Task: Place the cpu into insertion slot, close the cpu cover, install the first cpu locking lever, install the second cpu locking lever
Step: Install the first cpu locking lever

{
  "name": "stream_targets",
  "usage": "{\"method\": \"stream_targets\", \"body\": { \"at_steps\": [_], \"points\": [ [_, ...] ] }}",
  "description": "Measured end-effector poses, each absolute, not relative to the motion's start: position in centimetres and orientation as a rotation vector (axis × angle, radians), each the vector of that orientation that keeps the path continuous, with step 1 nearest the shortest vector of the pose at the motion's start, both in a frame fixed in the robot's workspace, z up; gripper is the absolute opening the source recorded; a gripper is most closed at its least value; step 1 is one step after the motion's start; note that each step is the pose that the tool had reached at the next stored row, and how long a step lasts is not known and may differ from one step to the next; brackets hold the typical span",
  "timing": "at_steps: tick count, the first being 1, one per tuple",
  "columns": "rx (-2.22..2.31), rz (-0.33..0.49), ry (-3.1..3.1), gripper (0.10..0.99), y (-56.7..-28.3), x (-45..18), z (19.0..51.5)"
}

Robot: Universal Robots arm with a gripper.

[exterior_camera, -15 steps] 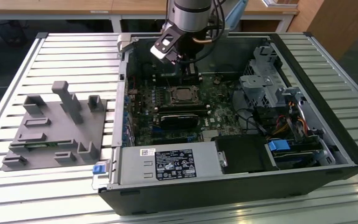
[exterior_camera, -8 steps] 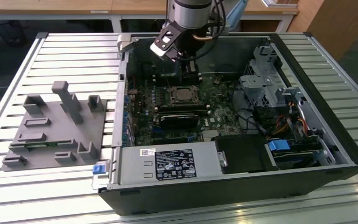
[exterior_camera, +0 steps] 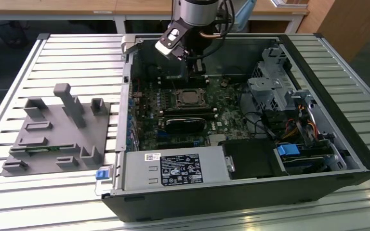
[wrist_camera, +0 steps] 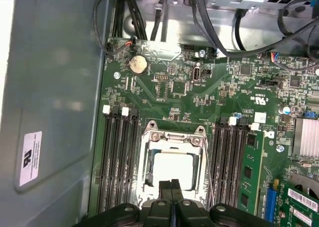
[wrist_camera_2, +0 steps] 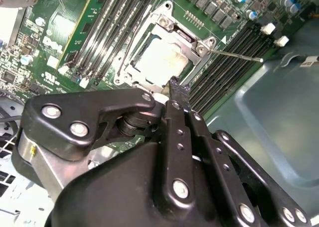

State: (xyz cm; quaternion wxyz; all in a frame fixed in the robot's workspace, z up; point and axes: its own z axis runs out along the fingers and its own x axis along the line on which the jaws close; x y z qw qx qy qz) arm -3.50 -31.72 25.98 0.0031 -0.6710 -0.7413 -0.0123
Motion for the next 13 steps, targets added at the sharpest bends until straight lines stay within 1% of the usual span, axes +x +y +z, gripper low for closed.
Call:
{"method": "stream_targets", "body": {
  "at_steps": [13],
  "points": [
    [-1.813, -0.037, -2.554, 0.106, -31.72, -3.5, 25.95]
  ]
}}
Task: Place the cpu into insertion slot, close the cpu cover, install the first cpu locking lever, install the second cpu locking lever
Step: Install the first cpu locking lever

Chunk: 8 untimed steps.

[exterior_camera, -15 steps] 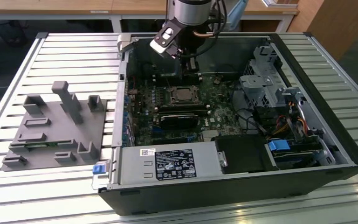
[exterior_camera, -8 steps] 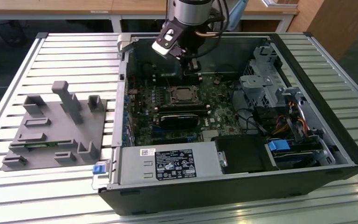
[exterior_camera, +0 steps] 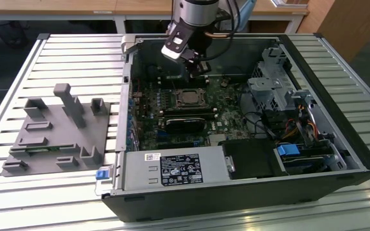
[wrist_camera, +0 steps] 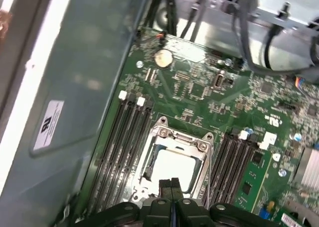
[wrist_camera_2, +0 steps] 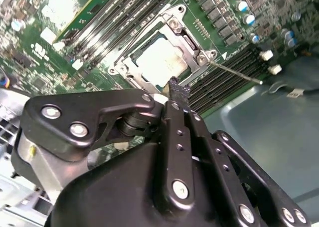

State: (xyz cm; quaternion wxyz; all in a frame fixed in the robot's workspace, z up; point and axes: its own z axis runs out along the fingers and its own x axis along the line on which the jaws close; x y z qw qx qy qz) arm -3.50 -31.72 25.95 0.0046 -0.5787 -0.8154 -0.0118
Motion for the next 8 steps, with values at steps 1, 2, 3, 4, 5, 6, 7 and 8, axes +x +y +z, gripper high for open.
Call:
{"method": "stream_targets", "body": {
  "at_steps": [1, 2, 3, 4, 5, 6, 7, 8],
  "points": [
    [-1.79, -0.037, -2.57, 0.106, -31.72, -3.5, 25.95],
    [-1.766, -0.037, -2.587, 0.106, -31.72, -3.5, 25.95],
    [-1.742, -0.037, -2.602, 0.106, -31.72, -3.5, 25.95],
    [-1.719, -0.036, -2.618, 0.106, -31.72, -3.5, 25.95],
    [-1.695, -0.036, -2.633, 0.106, -31.72, -3.5, 25.95],
    [-1.671, -0.036, -2.648, 0.106, -31.72, -3.5, 25.95],
    [-1.648, -0.036, -2.662, 0.106, -31.72, -3.5, 25.95],
    [-1.624, -0.036, -2.677, 0.106, -31.72, -3.5, 25.95]
  ]
}}
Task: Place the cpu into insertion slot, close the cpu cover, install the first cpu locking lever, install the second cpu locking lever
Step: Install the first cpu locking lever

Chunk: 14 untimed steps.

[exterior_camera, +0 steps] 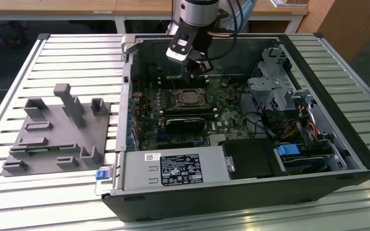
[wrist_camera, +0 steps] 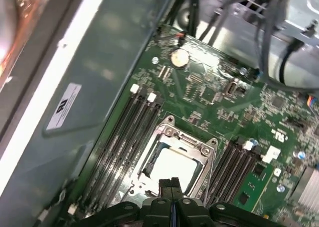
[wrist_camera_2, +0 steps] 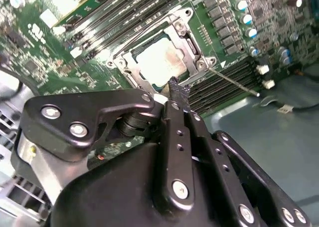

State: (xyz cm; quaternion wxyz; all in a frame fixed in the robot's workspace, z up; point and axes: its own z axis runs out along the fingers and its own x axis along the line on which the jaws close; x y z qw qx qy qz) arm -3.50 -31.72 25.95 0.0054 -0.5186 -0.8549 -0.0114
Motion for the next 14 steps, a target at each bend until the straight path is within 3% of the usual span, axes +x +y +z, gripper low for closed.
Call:
{"method": "stream_targets", "body": {
  "at_steps": [14],
  "points": [
    [-1.298, -0.033, -2.846, 0.106, -31.72, -3.5, 25.94]
  ]
}}
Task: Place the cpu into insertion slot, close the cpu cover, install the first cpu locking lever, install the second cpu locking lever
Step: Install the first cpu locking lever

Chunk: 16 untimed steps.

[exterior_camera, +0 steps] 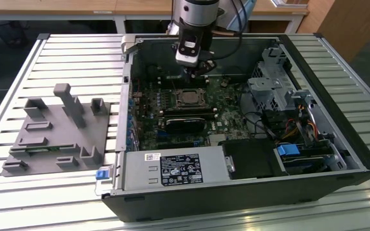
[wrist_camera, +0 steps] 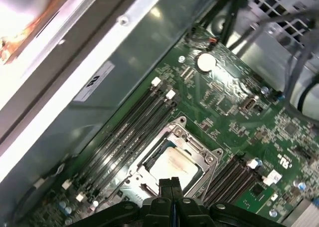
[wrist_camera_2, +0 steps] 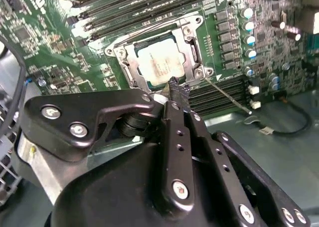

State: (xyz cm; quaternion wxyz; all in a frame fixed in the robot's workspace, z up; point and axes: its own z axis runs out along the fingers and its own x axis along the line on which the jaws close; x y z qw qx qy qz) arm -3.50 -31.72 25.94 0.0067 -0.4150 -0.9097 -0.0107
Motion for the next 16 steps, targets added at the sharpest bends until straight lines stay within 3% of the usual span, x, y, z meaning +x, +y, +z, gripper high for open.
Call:
{"method": "stream_targets", "body": {
  "at_steps": [16],
  "points": [
    [-1.119, -0.027, -2.921, 0.106, -31.73, -3.52, 25.94]
  ]
}}
